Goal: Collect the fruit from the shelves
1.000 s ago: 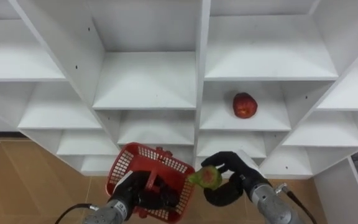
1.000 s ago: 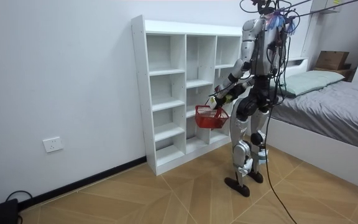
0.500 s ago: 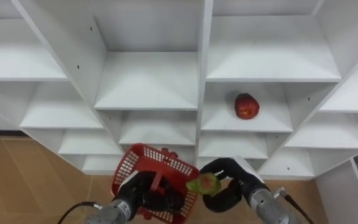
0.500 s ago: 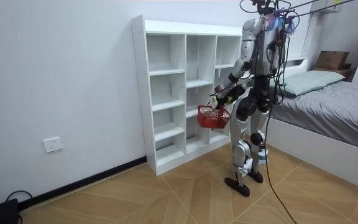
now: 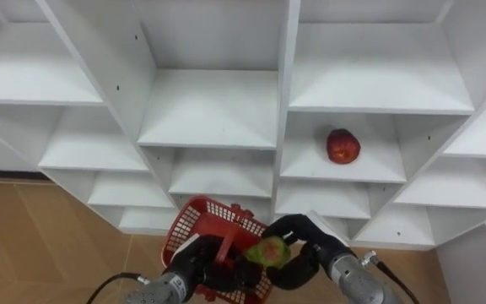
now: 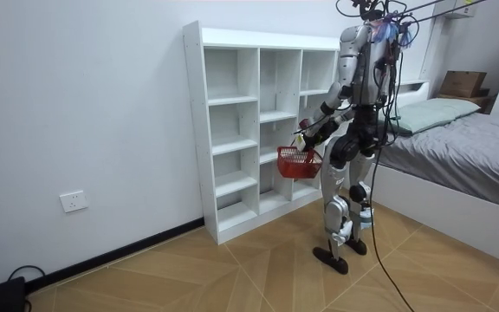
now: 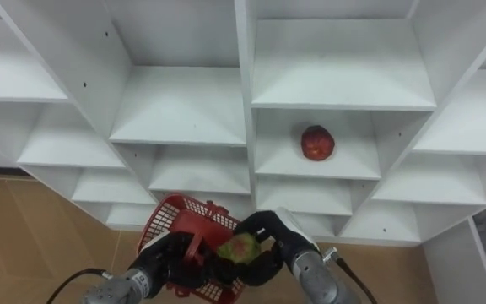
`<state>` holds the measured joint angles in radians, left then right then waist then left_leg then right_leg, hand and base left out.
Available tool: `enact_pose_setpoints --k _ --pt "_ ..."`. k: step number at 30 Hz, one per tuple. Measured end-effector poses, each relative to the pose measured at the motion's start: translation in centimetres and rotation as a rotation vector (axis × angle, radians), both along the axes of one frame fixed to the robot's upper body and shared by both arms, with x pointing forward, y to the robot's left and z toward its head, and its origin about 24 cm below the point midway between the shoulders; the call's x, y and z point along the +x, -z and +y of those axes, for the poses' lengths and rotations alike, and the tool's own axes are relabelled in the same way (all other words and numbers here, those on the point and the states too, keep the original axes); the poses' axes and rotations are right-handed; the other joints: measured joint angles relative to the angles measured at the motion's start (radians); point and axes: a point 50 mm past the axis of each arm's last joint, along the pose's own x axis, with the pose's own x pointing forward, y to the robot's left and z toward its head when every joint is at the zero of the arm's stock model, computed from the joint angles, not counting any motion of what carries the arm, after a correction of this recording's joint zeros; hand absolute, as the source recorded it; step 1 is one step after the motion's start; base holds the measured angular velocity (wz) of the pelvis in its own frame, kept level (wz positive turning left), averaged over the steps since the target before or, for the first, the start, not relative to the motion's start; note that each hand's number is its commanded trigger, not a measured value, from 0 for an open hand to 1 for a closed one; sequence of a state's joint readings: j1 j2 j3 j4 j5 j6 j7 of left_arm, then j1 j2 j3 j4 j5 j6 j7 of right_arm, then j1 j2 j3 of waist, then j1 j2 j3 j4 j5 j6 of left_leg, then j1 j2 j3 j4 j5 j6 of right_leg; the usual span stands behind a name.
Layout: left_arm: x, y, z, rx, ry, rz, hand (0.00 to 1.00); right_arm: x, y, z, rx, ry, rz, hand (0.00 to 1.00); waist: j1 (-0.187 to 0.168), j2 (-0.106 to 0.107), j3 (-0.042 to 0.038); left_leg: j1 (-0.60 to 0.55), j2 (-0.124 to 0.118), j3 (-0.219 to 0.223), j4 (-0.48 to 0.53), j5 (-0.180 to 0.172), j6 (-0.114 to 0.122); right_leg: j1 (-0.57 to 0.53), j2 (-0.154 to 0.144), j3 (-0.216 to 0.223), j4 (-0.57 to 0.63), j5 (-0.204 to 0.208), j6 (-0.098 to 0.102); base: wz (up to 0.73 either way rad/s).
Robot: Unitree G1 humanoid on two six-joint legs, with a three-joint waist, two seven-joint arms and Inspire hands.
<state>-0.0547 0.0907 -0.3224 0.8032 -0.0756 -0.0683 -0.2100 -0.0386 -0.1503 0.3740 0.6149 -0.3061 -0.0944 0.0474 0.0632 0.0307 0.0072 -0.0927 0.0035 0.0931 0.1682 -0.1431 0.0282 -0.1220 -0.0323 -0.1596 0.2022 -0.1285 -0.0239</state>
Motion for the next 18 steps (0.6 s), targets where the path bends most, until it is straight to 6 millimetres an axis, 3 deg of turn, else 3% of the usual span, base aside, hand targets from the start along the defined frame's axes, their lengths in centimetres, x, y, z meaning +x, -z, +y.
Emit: enact_pose_setpoints --k 3,4,5,6,18 --pt "-0.1 0.0 -0.2 0.001 0.015 0.002 1.00 0.2 -0.1 0.1 0.024 0.013 0.000 1.00 0.000 0.000 0.0001 0.000 0.000 0.000 -0.001 0.000 0.000 0.000 -0.001 -0.002 -0.001 -0.001 0.000 0.00" --pt "-0.1 0.1 -0.3 0.001 0.018 0.003 1.00 0.2 -0.1 0.2 0.025 0.008 0.000 0.77 -0.001 -0.001 0.0005 0.000 0.000 0.000 -0.001 0.000 0.000 0.000 -0.001 -0.003 -0.001 -0.002 0.000 0.00" --pt "-0.2 0.1 -0.3 0.002 0.018 0.003 1.00 0.2 -0.1 0.4 0.027 -0.001 0.000 0.16 0.000 -0.001 0.0006 -0.001 0.000 0.000 -0.001 0.000 0.000 0.000 -0.001 -0.002 -0.001 -0.003 0.000 0.00" --pt "-0.2 0.1 -0.3 0.002 0.020 0.004 1.00 0.2 -0.2 0.5 0.027 -0.005 0.000 0.00 -0.001 -0.001 0.0006 -0.001 0.000 0.000 -0.001 0.000 0.000 0.000 -0.001 -0.002 -0.001 -0.003 0.000 0.00" --pt "0.3 -0.7 -0.6 -0.015 0.059 -0.036 1.00 0.5 -0.4 1.7 0.053 -0.041 0.000 0.00 -0.001 0.000 0.0050 -0.003 -0.001 0.000 -0.001 0.000 0.000 -0.002 -0.001 -0.002 -0.001 -0.005 0.000 0.00"
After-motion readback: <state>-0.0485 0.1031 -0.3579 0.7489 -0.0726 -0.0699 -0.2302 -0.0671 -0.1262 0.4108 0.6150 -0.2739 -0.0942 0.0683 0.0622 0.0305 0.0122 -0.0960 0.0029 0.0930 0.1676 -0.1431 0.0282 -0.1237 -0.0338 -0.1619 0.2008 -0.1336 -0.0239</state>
